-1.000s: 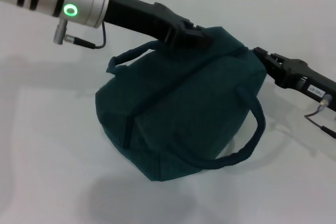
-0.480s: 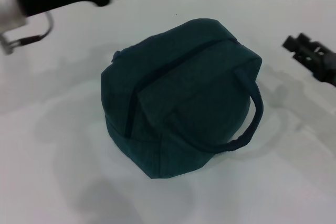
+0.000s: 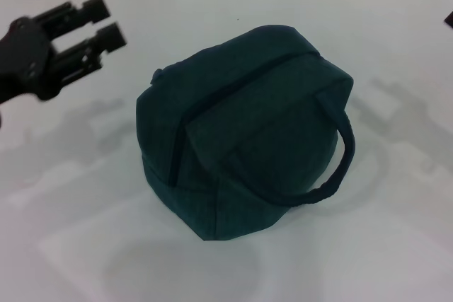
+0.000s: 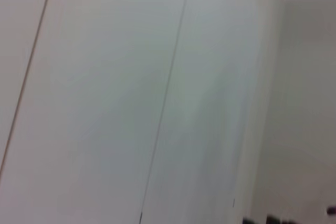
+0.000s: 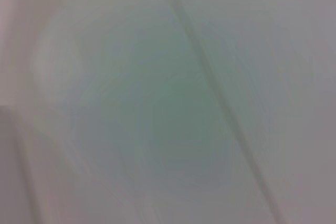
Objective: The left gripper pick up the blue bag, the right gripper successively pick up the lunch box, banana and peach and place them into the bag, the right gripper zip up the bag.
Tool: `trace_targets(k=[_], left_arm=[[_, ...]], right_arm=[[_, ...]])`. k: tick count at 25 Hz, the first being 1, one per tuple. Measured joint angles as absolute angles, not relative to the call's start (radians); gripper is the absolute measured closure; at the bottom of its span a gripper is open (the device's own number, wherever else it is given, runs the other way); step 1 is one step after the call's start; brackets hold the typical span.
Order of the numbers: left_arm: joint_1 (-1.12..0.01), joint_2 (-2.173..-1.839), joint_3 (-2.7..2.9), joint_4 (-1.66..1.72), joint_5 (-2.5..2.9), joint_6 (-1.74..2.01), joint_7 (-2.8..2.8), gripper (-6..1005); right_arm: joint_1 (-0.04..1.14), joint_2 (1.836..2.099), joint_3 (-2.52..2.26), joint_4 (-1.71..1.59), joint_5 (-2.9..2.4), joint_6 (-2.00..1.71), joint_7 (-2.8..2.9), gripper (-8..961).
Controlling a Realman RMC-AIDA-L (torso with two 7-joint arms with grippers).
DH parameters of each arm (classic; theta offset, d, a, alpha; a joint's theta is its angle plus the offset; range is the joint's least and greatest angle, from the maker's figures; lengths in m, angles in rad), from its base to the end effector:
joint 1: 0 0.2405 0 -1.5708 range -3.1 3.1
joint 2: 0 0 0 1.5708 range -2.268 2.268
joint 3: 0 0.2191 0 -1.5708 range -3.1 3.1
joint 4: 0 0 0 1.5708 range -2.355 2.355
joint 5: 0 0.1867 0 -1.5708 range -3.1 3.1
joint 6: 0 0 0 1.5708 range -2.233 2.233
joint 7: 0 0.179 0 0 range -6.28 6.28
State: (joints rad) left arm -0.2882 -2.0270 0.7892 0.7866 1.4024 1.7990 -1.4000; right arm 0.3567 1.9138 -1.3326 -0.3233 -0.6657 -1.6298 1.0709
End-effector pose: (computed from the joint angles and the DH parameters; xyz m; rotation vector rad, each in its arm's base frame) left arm -0.1856 0.2732 0.0766 -2.4176 -0.4553 -1.2857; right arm 0.2083 0.3016 0.0667 -2.0939 0.5659 1.4108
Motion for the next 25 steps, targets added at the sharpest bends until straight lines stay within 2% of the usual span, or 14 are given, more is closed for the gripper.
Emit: trace_targets(k=[1,6,11,13,20,25], left_arm=[[-0.282,-2.023,0.789,0.786,1.404,1.815,-1.395,422],[-0.276,-2.013,0.795,0.785,1.438,1.872,-1.404,421],[-0.284,-2.023,0.795,0.785,1.503,1.894,-1.405,422],[-0.283,-2.026,0.794,0.784,1.512,1.894,-1.403,423],[-0.274,-2.027,0.777,0.784,1.508,1.895,-1.381,326],[-0.262,-2.006,0.776,0.783,1.505,1.913,-1.368,118]], right_arm=[[0.362,1.897,-1.333,-0.352,-0.683,-1.656,1.082,310],[0.395,1.845,-1.329,-0.496,-0.808,-1.703,1.188,309],[0.472,1.826,-1.327,-0.615,-0.983,-1.688,1.324,309],[0.502,1.832,-1.326,-0.643,-1.053,-1.671,1.357,287],[0.555,1.894,-1.325,-0.751,-1.292,-1.617,1.421,208],[0.568,1.940,-1.325,-0.805,-1.359,-1.611,1.423,79]])
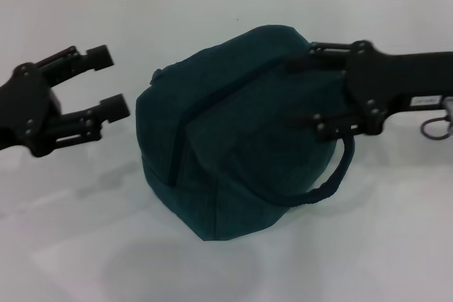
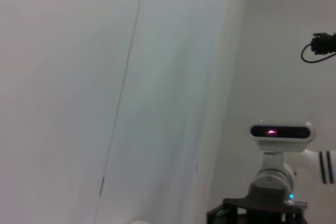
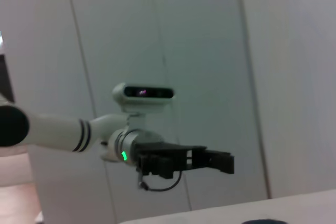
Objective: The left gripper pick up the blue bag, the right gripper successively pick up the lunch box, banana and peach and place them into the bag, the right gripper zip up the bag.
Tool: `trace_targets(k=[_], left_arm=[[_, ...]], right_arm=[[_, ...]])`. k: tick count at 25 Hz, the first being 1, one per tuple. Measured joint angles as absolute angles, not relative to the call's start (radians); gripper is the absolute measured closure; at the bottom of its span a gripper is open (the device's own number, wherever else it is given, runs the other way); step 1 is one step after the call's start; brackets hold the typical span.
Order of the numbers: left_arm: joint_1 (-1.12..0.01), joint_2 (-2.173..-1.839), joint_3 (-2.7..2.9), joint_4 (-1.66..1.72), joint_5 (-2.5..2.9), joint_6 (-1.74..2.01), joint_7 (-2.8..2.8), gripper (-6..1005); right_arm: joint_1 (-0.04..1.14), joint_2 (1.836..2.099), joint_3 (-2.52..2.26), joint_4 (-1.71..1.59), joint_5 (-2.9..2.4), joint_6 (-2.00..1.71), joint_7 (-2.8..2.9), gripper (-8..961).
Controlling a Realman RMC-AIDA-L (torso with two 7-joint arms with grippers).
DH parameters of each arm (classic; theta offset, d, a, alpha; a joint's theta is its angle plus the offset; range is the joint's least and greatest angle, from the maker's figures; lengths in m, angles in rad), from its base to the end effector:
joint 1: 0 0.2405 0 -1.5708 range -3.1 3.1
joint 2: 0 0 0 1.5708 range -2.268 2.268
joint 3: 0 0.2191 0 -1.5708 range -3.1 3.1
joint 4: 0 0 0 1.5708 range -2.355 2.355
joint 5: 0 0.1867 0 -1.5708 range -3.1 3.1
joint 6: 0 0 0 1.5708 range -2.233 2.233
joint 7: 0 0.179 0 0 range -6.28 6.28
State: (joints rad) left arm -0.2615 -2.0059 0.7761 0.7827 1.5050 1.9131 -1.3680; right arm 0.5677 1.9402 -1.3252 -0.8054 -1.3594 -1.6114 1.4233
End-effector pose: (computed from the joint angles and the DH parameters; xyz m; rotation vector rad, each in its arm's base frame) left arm -0.1953 0.2470 0.0696 -2.5576 -0.4285 -1.2292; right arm 0.1047 0.2960 0.0033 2.9696 -0.1377 -1.0110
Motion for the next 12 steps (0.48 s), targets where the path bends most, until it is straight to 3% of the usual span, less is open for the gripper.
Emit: trace_targets(k=[7,12], left_arm=[[-0.251,-1.945,0.774,0.714,1.488,1.997,-1.357,118],[-0.235,-1.938,0.775,0.697,1.497,2.015,-1.341,118]], right_arm=[[0.593,1.975,-1.328,-0.823,-1.396,-1.618,1.426,79],[0.610,1.984,-1.331,-0.820,-1.400,-1.611,1.425,79]])
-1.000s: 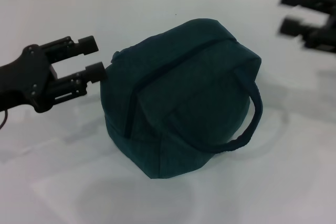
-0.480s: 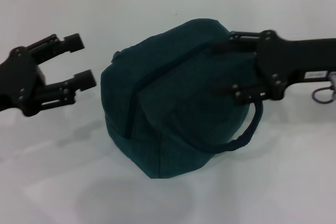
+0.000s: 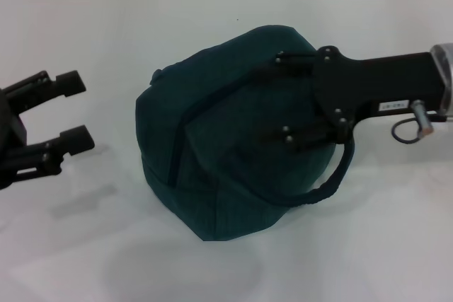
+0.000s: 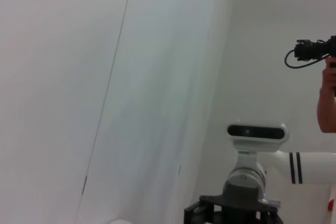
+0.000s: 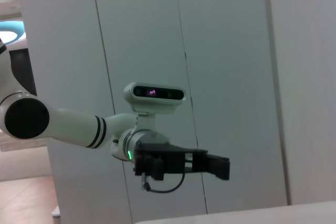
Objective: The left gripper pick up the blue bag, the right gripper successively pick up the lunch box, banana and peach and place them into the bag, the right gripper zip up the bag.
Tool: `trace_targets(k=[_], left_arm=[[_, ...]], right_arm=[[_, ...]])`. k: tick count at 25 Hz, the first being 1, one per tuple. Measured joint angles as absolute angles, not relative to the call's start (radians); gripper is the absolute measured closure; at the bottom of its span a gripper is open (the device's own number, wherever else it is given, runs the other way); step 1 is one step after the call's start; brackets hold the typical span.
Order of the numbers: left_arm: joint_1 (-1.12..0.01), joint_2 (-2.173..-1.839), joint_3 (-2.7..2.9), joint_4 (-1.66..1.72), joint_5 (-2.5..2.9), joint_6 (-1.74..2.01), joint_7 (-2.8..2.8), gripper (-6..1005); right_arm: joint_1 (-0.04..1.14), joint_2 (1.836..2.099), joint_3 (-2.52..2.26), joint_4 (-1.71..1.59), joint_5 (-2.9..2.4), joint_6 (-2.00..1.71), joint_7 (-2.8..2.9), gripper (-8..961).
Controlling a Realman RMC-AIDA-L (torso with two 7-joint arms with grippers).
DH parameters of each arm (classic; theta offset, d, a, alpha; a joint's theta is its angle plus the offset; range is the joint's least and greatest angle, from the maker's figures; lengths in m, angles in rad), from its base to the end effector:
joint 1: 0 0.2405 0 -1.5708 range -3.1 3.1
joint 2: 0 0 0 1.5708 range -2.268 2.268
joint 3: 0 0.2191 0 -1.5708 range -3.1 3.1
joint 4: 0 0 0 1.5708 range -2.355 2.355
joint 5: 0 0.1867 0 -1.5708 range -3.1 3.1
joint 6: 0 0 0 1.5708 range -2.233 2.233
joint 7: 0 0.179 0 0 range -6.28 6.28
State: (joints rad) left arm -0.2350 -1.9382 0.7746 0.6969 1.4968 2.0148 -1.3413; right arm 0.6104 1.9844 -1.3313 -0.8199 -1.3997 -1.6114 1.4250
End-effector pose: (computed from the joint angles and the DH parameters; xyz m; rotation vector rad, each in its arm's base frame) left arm -0.2090 0.2258 0.0822 -2.5928 -0.4465 -1.2665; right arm 0.0865 0.2917 -0.0116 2.9291 -0.0624 -0.9844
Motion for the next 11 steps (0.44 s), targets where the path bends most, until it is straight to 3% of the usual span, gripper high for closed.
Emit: trace_targets(k=[11], left_arm=[[-0.235,-1.946,0.775,0.695,1.519,2.013,-1.330,118]], right_arm=[[0.637,2.009,-1.327,-0.813,-1.461,-1.596,1.427,79]])
